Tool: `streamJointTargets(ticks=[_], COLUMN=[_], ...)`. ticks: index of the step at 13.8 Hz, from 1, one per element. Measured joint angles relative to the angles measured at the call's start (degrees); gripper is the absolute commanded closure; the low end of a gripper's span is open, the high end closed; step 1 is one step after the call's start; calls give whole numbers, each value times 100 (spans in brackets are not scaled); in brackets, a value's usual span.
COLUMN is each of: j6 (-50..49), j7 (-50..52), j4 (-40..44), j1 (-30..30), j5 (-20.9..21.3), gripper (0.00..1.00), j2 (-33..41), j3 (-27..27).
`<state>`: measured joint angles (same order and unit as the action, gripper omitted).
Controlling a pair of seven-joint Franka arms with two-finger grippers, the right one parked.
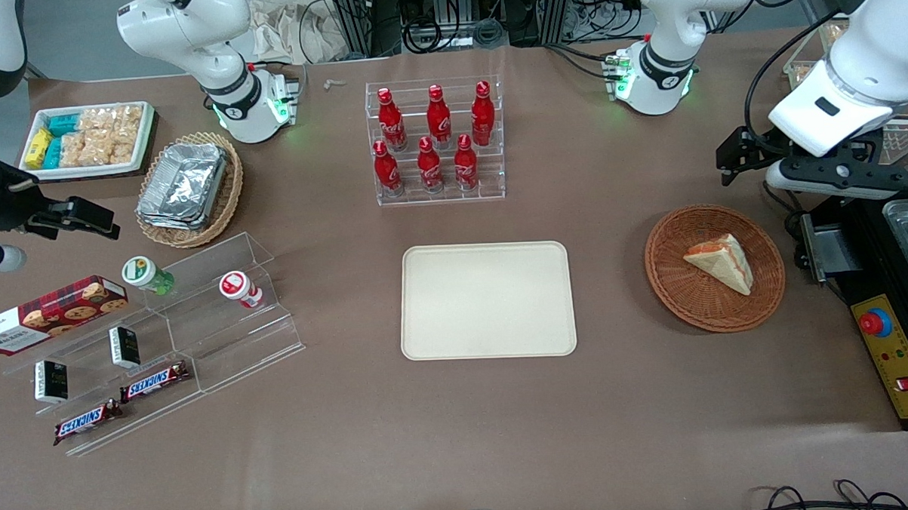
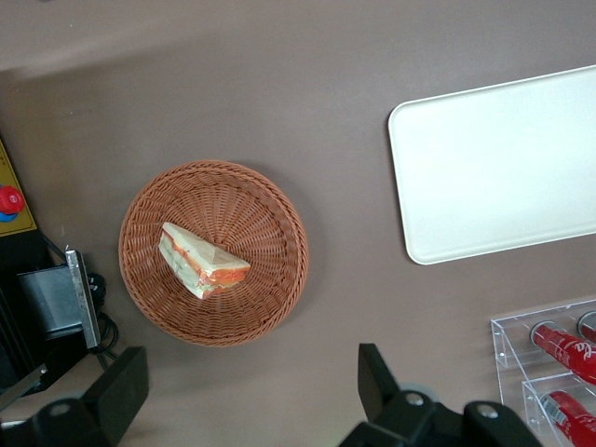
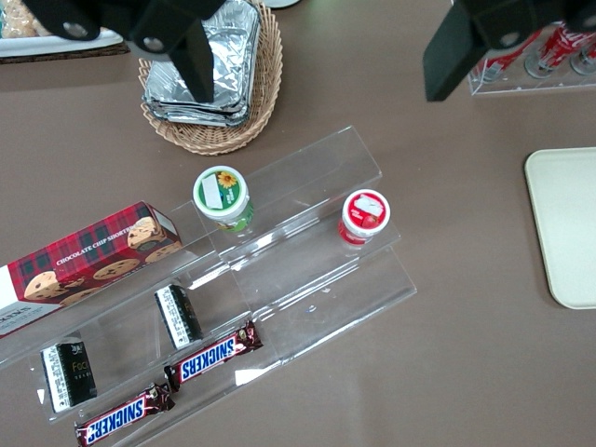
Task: Place sandwich from basket to tray
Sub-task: 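Move the left gripper over the wicker basket above the sandwich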
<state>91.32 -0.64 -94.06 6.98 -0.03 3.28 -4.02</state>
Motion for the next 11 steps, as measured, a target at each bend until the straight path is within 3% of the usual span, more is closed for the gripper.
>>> streamJointTargets(ticks=[6, 11], j6=[-28, -117], j7=[214, 1179], j4=[0, -64], j1=[-1, -15], j5=[4, 34], gripper=[0, 0], j2=[6, 67], j3=[0, 11])
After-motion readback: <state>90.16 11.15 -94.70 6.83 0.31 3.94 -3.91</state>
